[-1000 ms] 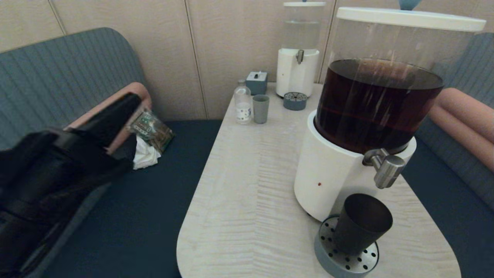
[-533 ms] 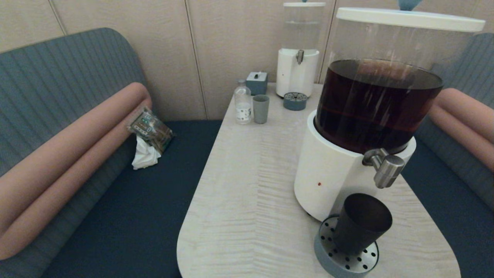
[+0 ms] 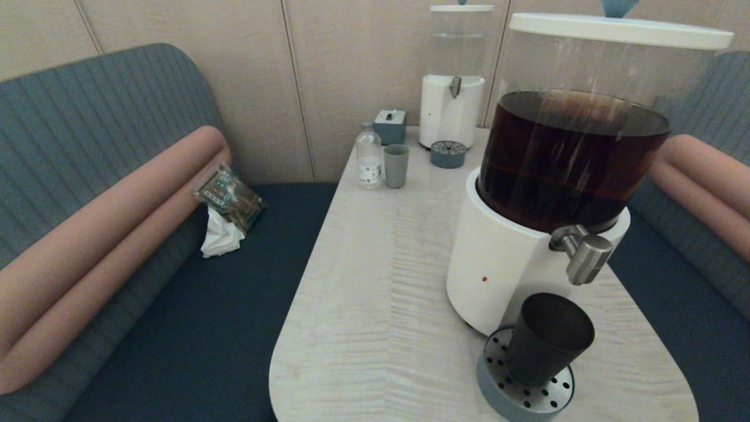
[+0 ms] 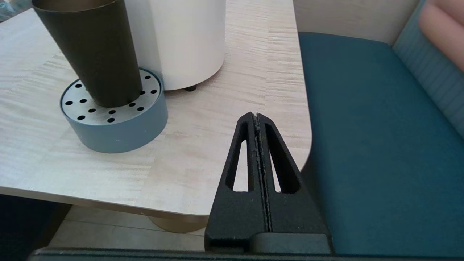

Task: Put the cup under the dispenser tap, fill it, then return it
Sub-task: Turn on the faucet

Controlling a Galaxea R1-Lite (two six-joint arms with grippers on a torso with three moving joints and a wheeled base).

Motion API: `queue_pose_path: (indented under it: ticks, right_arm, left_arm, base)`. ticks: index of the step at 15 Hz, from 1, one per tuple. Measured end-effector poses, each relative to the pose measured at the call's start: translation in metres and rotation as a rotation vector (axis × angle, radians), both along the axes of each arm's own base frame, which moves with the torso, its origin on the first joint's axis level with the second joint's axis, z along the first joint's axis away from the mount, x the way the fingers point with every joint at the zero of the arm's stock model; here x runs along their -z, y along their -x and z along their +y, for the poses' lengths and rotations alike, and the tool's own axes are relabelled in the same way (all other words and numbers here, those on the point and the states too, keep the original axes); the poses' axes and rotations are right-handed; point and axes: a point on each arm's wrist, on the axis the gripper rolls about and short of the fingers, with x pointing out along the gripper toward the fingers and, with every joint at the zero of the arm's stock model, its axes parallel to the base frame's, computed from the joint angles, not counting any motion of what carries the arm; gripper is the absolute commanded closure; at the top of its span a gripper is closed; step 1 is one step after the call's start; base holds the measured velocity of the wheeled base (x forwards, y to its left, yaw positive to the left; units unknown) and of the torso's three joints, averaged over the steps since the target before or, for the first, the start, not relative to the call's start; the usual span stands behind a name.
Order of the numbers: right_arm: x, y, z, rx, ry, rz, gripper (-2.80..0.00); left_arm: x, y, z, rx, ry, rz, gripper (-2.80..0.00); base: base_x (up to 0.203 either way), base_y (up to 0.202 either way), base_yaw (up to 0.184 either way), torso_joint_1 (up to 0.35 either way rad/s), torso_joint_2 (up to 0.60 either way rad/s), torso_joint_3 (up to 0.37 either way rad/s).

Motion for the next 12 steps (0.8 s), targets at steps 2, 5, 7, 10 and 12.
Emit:
queue_pose_path:
  ticks: [2,5,7,10,12]
  right_arm:
    - [0.000,0.000,0.000,0.000,0.000,0.000,0.00]
    - [0.000,0.000,0.000,0.000,0.000,0.000,0.00]
    - [0.000,0.000,0.000,0.000,0.000,0.000,0.00]
    - [0.000,0.000,0.000,0.000,0.000,0.000,0.00]
    - [0.000,0.000,0.000,0.000,0.000,0.000,0.00]
  left_arm:
    - [0.008,-0.003,0.000,-0.060,-0.044,0.064,0.00]
    - [0.020,-0.012,0.000,-0.095,-0.084,0.196,0.00]
    - [0.032,-0.013,0.000,-0.091,-0.098,0.285,0.00]
    - [0.060,-0.019,0.001,-0.122,-0.134,0.488,0.00]
    - [0.076,-0.025,0.001,-0.138,-0.162,0.628,0.00]
  base:
    - [0.000,0.000,0.000,0.000,0.00,0.000]
    - [0.000,0.000,0.000,0.000,0.00,0.000]
    - [0.000,0.000,0.000,0.000,0.00,0.000]
    - [0.000,0.000,0.000,0.000,0.00,0.000]
    - [0.000,0.000,0.000,0.000,0.00,0.000]
